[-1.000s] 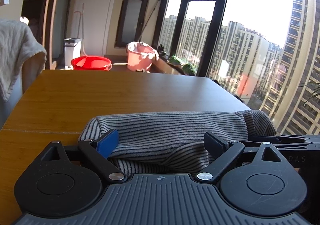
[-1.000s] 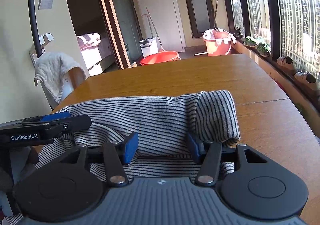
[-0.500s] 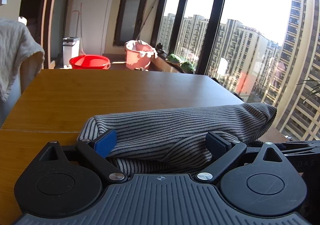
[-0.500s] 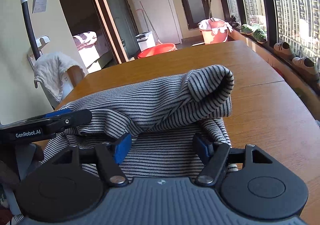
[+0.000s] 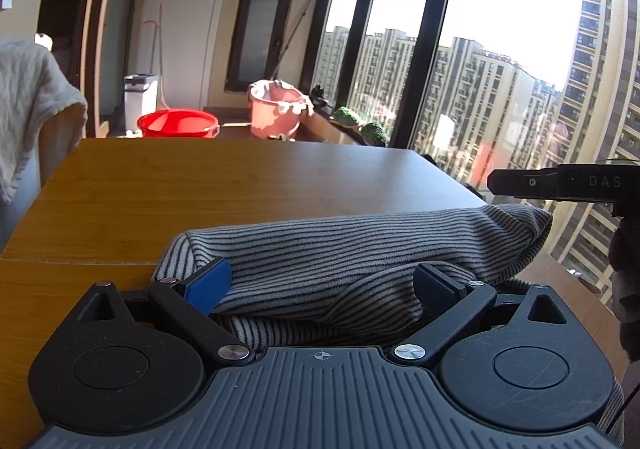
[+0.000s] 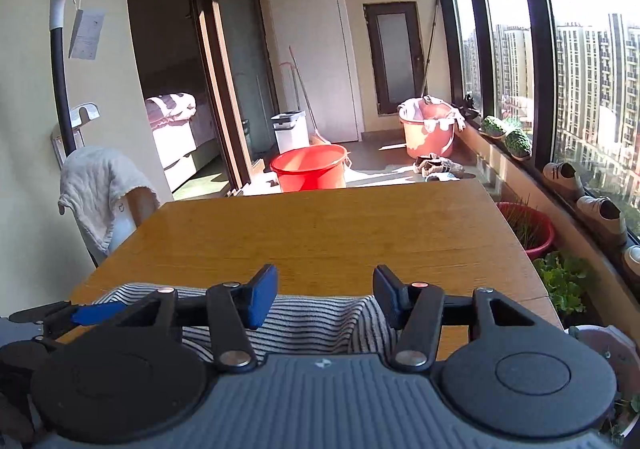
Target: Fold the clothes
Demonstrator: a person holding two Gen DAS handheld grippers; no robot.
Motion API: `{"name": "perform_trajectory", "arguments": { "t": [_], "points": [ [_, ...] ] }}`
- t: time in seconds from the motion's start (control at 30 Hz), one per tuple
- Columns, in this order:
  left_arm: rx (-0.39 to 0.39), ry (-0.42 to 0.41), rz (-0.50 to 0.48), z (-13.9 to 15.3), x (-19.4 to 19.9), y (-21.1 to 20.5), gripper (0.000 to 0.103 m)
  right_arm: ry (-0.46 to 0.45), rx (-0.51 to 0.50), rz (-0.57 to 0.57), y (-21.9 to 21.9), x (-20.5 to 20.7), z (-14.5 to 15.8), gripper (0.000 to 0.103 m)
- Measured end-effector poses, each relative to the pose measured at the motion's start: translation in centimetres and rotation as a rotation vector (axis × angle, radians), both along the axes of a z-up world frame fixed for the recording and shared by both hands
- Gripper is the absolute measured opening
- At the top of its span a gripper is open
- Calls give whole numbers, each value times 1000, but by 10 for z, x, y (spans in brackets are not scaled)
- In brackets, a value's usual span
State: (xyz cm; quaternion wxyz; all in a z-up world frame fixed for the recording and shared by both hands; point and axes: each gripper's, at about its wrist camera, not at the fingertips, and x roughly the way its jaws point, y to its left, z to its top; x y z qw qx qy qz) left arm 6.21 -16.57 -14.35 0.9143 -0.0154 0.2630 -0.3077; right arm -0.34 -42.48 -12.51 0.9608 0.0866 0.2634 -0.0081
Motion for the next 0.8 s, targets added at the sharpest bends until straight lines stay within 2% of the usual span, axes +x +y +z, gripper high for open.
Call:
{"name": "perform_trajectory", "arguments": {
  "t": [0.1, 0.2, 0.27, 0.33, 0.37, 0.5, 0.63, 0.73, 0.8],
  "points": [
    [-4, 5, -8, 0, 0, 1, 101, 54, -133, 94, 6, -7, -26, 54],
    [8, 13, -15, 1, 2, -1, 103, 41, -313, 218, 31, -11, -14, 55],
    [43, 7, -18, 1, 1, -6, 103, -34, -313, 337, 43, -7, 8, 59],
    [82, -3, -21, 1, -1, -11, 103, -83, -323, 420, 55, 9, 23, 76],
    [93, -5, -23, 1, -1, -12, 103, -91, -326, 459, 61, 21, 28, 77],
    [130, -11, -38, 3, 0, -14, 103, 48, -227, 593, 74, 71, 10, 78],
    [190, -5, -108, 9, -5, -10, 103, 168, -145, 651, 69, 91, -23, 81],
    [127, 21, -141, 25, -14, 16, 103, 220, -123, 612, 70, 93, -38, 84],
    [56, 31, -114, 35, -17, 38, 103, 226, -125, 596, 75, 88, -40, 81]
  ]
}}
